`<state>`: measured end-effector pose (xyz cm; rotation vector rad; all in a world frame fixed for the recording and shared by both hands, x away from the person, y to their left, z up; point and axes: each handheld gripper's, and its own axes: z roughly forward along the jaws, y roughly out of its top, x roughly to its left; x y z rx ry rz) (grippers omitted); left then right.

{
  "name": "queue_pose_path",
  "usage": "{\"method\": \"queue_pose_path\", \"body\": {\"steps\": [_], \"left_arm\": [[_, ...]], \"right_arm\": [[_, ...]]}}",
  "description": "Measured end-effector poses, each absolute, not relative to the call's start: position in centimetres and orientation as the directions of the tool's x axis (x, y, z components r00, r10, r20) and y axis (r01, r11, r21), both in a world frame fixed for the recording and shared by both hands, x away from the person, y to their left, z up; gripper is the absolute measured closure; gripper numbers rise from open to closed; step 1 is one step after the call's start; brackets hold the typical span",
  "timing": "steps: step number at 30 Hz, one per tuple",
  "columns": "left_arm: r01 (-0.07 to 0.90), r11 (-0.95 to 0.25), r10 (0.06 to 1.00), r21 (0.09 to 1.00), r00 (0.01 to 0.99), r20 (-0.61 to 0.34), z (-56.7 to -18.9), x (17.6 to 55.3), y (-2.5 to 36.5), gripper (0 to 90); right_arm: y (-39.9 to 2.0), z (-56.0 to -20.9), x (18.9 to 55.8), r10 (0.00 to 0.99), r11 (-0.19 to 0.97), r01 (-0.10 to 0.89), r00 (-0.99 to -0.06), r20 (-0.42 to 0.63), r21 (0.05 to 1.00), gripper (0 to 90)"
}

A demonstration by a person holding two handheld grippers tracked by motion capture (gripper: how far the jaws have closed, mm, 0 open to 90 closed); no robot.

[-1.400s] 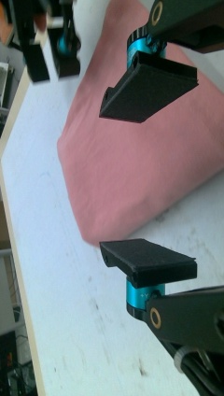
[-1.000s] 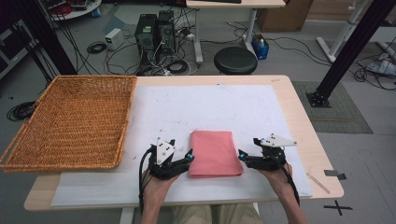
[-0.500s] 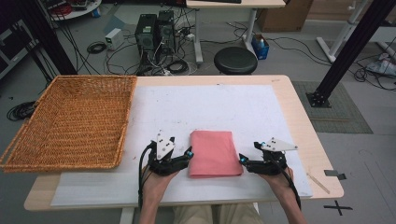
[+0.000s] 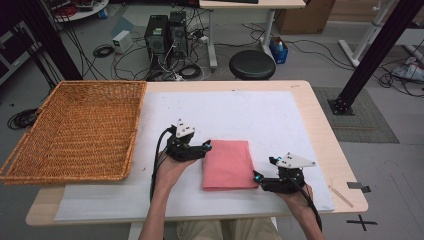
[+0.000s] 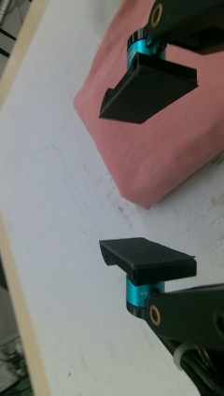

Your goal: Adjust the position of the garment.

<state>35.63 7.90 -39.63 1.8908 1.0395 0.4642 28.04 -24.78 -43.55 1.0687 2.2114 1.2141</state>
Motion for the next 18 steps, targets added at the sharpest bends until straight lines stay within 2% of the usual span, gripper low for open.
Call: {"method": "queue_pose_path", "body": {"steps": [5,11,16,18], "left_arm": [[0.565,-0.267,0.812,0.78,0.568,-0.134,-41.6,38.5,7.1,37.2],[0.586,-0.292,0.813,0.756,0.569,-0.127,-42.7,39.3,6.4,41.1],[0.619,-0.301,0.809,0.726,0.568,-0.149,-43.4,39.5,6.0,41.1],[0.629,-0.307,0.809,0.715,0.568,-0.153,-43.6,39.5,6.0,41.1]], "right_arm": [[-23.8,-43.9,28.1,0.771,0.372,0.435,-0.637,-0.011,0.82,23.0],[-23.0,-44.5,28.4,0.769,0.423,0.445,-0.637,-0.054,0.789,23.9],[-23.2,-44.7,28.3,0.774,0.422,0.456,-0.632,-0.049,0.783,32.7],[-23.3,-44.7,28.4,0.778,0.416,0.46,-0.627,-0.045,0.785,32.8]]}}
